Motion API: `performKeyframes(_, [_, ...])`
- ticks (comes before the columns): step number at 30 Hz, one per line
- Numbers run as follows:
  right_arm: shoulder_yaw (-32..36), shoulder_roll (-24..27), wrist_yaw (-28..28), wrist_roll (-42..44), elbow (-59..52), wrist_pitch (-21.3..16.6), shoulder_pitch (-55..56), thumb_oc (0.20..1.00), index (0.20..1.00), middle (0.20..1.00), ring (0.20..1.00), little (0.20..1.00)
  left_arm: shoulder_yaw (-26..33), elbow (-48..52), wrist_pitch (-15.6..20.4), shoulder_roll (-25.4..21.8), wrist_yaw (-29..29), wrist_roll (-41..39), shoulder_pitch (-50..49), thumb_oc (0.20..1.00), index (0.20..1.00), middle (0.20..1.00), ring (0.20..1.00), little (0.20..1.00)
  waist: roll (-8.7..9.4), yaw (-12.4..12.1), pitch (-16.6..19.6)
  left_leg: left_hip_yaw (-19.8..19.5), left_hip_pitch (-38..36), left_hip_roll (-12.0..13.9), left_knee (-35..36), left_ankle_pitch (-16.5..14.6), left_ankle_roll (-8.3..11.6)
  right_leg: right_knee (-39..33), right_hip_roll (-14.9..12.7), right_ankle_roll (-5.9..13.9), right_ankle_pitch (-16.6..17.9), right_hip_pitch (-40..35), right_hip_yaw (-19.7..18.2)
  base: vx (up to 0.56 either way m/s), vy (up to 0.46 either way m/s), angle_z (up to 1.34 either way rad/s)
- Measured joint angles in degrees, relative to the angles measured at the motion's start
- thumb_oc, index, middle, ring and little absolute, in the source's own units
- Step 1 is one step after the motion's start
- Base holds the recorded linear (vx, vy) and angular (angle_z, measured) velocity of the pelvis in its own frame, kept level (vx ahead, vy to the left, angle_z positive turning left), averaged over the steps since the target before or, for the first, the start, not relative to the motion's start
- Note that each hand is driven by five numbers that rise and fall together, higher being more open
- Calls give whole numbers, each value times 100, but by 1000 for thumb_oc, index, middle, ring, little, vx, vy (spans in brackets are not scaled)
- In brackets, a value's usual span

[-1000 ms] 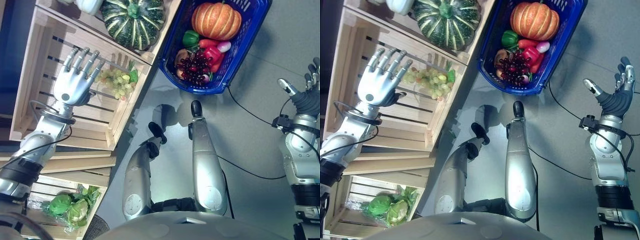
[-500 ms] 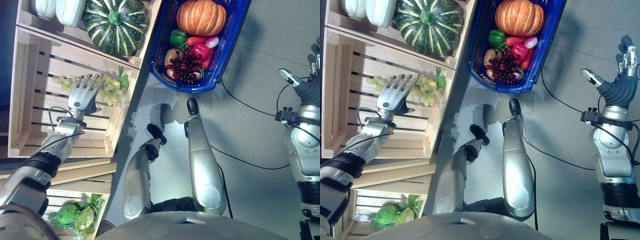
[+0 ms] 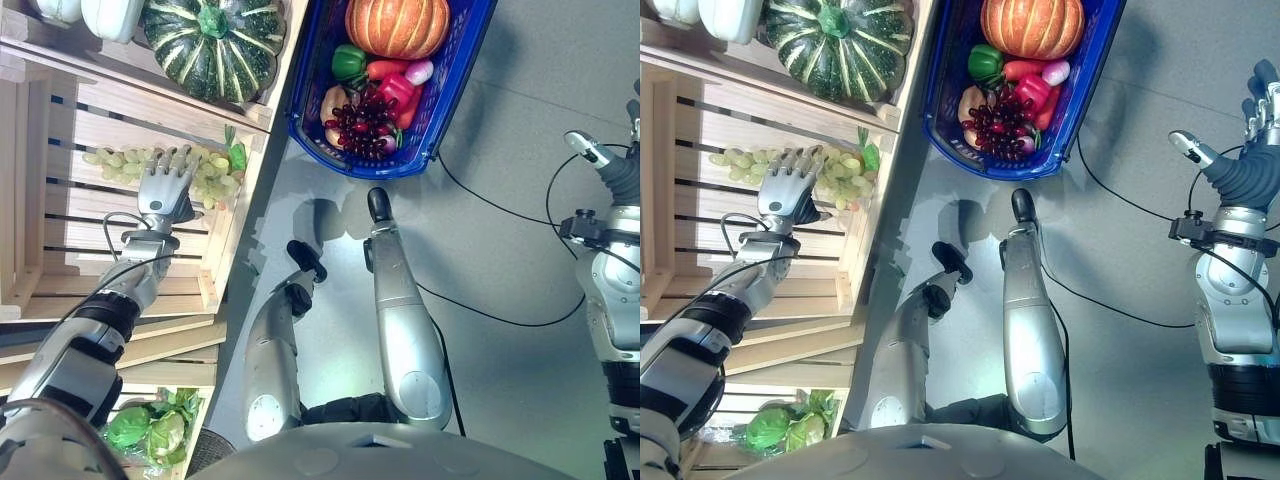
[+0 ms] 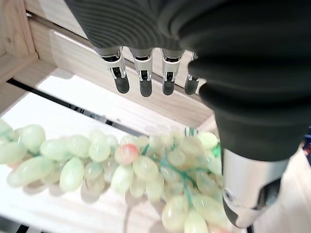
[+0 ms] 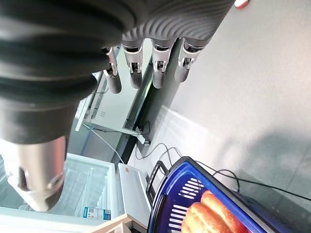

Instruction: Pick up fruits and vegetables into the basket

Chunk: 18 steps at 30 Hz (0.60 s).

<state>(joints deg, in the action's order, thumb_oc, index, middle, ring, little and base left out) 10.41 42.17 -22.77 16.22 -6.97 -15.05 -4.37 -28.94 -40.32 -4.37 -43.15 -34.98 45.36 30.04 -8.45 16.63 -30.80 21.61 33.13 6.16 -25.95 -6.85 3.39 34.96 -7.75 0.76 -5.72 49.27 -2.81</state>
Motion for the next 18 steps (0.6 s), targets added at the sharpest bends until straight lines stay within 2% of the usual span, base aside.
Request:
performKeyframes(7, [2, 50, -250, -216, -29, -3, 4, 1000, 1000, 1000, 1000, 1000, 7, -106, -578, -2, -849, 549, 228, 1000, 1000, 1000, 1000, 1000, 10, 6, -6, -114, 275, 91, -178, -27, 13, 16, 42, -21, 13, 150, 109, -6, -36, 2])
performKeyframes(13, [-11, 50, -347, -337, -29, -3, -4, 1000, 1000, 1000, 1000, 1000, -12, -126, -591, 25, -842, 653, 309, 1000, 1000, 1000, 1000, 1000, 16, 21, -10, -149, 408, 98, -229, -30, 10, 16, 41, -22, 14, 240, 136, -4, -18, 1])
performKeyframes(18, [-16, 49, -356, -349, -29, 1, -44, 1000, 1000, 1000, 1000, 1000, -144, -285, -549, 104, -560, 806, 442, 1000, 1000, 1000, 1000, 1000, 31, 27, -19, -202, 502, 160, -290, -47, 8, -3, 50, -32, 23, 266, 174, -1, -3, 1])
